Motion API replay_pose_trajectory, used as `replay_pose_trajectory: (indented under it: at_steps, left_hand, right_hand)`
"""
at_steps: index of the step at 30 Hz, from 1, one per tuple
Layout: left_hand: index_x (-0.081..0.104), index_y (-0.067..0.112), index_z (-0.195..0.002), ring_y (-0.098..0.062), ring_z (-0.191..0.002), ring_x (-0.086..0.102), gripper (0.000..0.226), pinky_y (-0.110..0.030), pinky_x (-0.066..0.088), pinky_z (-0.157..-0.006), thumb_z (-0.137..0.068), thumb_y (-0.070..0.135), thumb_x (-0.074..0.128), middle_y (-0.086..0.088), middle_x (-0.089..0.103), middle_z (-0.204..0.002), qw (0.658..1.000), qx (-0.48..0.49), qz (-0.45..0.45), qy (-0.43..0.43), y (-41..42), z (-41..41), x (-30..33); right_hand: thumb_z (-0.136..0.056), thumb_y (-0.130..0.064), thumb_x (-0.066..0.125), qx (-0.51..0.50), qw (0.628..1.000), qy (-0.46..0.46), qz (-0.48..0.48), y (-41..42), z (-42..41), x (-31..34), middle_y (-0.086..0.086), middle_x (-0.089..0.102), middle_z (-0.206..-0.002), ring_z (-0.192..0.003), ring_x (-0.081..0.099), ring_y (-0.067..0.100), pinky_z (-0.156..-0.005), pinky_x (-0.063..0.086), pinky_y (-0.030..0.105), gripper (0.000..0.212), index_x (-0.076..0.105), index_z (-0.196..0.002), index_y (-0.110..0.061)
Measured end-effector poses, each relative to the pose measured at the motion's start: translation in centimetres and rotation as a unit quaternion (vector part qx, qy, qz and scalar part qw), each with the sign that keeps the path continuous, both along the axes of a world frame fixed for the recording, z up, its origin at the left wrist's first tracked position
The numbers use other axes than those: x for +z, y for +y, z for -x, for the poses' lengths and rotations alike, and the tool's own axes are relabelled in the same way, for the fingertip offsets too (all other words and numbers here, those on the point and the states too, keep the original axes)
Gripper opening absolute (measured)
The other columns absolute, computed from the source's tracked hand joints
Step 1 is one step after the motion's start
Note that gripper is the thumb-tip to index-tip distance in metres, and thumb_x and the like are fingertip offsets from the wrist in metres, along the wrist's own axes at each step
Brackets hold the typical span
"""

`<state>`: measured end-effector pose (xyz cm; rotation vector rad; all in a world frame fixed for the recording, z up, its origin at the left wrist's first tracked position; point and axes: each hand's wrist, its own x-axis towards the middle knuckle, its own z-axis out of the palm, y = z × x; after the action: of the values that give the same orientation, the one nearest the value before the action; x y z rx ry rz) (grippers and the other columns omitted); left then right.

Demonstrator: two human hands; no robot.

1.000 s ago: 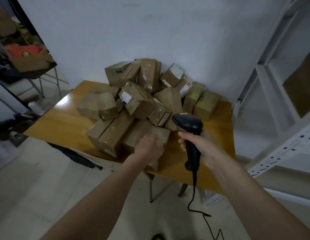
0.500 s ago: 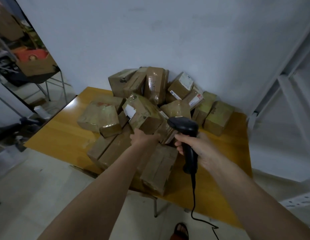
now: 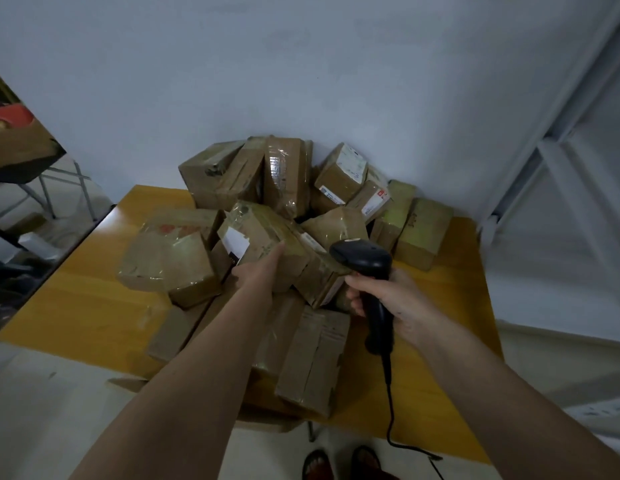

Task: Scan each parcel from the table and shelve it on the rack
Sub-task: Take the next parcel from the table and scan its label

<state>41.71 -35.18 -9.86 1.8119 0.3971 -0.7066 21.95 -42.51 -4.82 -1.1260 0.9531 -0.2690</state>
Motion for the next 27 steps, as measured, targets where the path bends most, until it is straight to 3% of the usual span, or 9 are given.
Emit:
replay_pose_trajectory:
  at_steps: [4, 7, 10, 15, 19, 22, 27]
  left_hand:
    - [0.017, 0.012, -0.151, -0.032, -0.131, 0.04, 0.115, -0.043, 0.041, -0.105, -0.064, 0.044, 0.085, -0.012, 0.034, -0.147, 0.999, 0.019, 0.032, -0.011, 0.3, -0.4, -0.5]
    - [0.024, 0.014, -0.149, -0.029, -0.133, 0.039, 0.108, -0.046, 0.037, -0.11, -0.063, 0.037, 0.086, -0.009, 0.038, -0.145, 0.987, -0.029, 0.016, -0.155, 0.7, 1.0, -0.7]
    - [0.025, 0.018, -0.151, -0.024, -0.136, 0.033, 0.108, -0.04, 0.033, -0.11, -0.063, 0.03, 0.087, -0.005, 0.037, -0.145, 0.949, -0.111, 0.01, -0.294, 0.8, 3.2, 0.2]
    - [0.024, 0.019, -0.149, -0.021, -0.137, 0.029, 0.113, -0.041, 0.033, -0.112, -0.059, 0.041, 0.088, -0.002, 0.036, -0.144, 0.877, -0.282, 0.006, -0.389, -1.1, 6.3, 1.6]
    - [0.024, 0.016, -0.147, -0.021, -0.138, 0.029, 0.115, -0.043, 0.031, -0.114, -0.055, 0.042, 0.089, -0.002, 0.035, -0.145, 0.839, -0.402, -0.012, -0.367, -3.8, 10.3, 1.9]
    - [0.039, 0.018, -0.137, -0.02, -0.126, 0.044, 0.11, -0.044, 0.044, -0.104, -0.042, 0.051, 0.086, 0.0, 0.047, -0.132, 0.806, -0.502, -0.015, -0.313, -5.5, 13.7, 1.2]
    - [0.036, 0.015, -0.137, -0.02, -0.125, 0.038, 0.099, -0.035, 0.043, -0.1, -0.057, 0.034, 0.089, -0.001, 0.04, -0.131, 0.717, -0.628, -0.071, -0.294, -6.3, 17.7, -2.4]
  right_hand:
    - [-0.081, -0.011, 0.074, -0.043, 0.999, -0.001, -0.01, -0.1, -0.4, 0.0, 0.008, 0.069, -0.073, -0.068, 0.064, 0.019, -0.065, 0.055, 0.029, 0.014, 0.068, -0.093, -0.006]
    - [-0.079, -0.012, 0.075, -0.074, 0.997, -0.011, -0.014, -0.3, -0.4, 0.0, 0.007, 0.07, -0.072, -0.069, 0.065, 0.019, -0.068, 0.054, 0.029, 0.015, 0.069, -0.092, -0.005]
    - [-0.078, -0.011, 0.076, -0.102, 0.994, -0.031, -0.021, -0.5, 0.1, 0.2, 0.007, 0.07, -0.071, -0.067, 0.065, 0.02, -0.069, 0.054, 0.03, 0.017, 0.069, -0.092, -0.005]
    - [-0.08, -0.011, 0.074, -0.131, 0.988, -0.076, -0.003, -0.9, 2.9, 2.0, 0.008, 0.069, -0.07, -0.064, 0.064, 0.018, -0.065, 0.053, 0.028, 0.018, 0.068, -0.095, -0.004]
    - [-0.082, -0.011, 0.072, -0.156, 0.983, -0.098, 0.021, -2.0, 6.9, 3.0, 0.008, 0.067, -0.068, -0.059, 0.063, 0.016, -0.062, 0.052, 0.028, 0.019, 0.066, -0.099, -0.004]
    - [-0.082, -0.009, 0.071, -0.198, 0.977, -0.08, 0.02, -2.9, 10.0, 2.6, 0.01, 0.066, -0.066, -0.058, 0.06, 0.019, -0.06, 0.051, 0.029, 0.016, 0.066, -0.095, -0.002]
    - [-0.083, -0.007, 0.071, -0.228, 0.973, -0.039, -0.007, -4.1, 14.1, -0.2, 0.013, 0.066, -0.067, -0.057, 0.059, 0.022, -0.058, 0.05, 0.031, 0.016, 0.066, -0.094, 0.003]
